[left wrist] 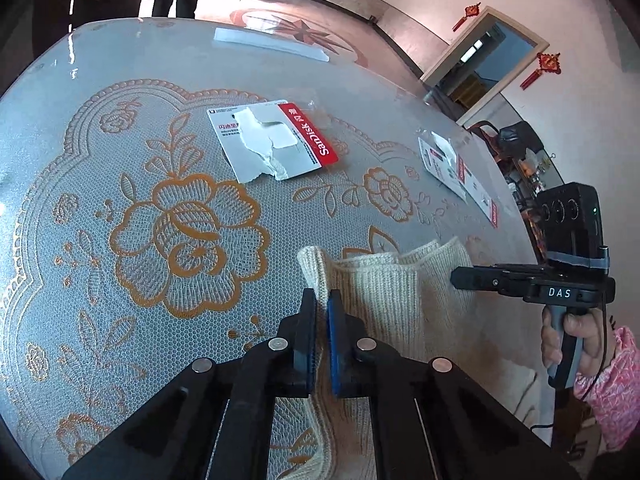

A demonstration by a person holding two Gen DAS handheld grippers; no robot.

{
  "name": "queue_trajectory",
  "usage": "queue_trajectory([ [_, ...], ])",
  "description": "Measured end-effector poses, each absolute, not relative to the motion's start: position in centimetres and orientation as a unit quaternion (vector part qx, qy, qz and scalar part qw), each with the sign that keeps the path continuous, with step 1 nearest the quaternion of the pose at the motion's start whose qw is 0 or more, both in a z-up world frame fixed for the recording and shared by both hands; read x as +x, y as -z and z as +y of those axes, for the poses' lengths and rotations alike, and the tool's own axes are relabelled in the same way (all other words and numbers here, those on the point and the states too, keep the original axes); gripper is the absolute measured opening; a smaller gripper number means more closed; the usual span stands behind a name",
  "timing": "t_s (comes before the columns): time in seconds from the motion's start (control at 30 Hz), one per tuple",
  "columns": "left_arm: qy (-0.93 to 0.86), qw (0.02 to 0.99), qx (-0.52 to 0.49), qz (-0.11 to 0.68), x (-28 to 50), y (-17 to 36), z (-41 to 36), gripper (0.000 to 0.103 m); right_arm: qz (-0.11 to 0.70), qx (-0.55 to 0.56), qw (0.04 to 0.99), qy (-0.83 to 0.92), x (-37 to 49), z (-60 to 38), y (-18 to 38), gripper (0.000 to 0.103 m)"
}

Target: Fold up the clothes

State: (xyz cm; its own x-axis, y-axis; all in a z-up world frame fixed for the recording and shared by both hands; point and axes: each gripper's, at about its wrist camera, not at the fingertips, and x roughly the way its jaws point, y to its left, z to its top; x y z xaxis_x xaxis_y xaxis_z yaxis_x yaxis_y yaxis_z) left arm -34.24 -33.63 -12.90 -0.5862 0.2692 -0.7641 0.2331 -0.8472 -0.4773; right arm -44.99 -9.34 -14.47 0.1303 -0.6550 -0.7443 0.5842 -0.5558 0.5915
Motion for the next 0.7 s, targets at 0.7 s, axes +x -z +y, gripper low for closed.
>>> queue_trajectory([
  [0.7, -0.860, 0.170, -0.378, -0.296, -17.8, 2.9, -29.1, 0.005, -0.036, 0.538, 0.525, 0.658, -29.5, -0.3, 4.2, 0.006],
])
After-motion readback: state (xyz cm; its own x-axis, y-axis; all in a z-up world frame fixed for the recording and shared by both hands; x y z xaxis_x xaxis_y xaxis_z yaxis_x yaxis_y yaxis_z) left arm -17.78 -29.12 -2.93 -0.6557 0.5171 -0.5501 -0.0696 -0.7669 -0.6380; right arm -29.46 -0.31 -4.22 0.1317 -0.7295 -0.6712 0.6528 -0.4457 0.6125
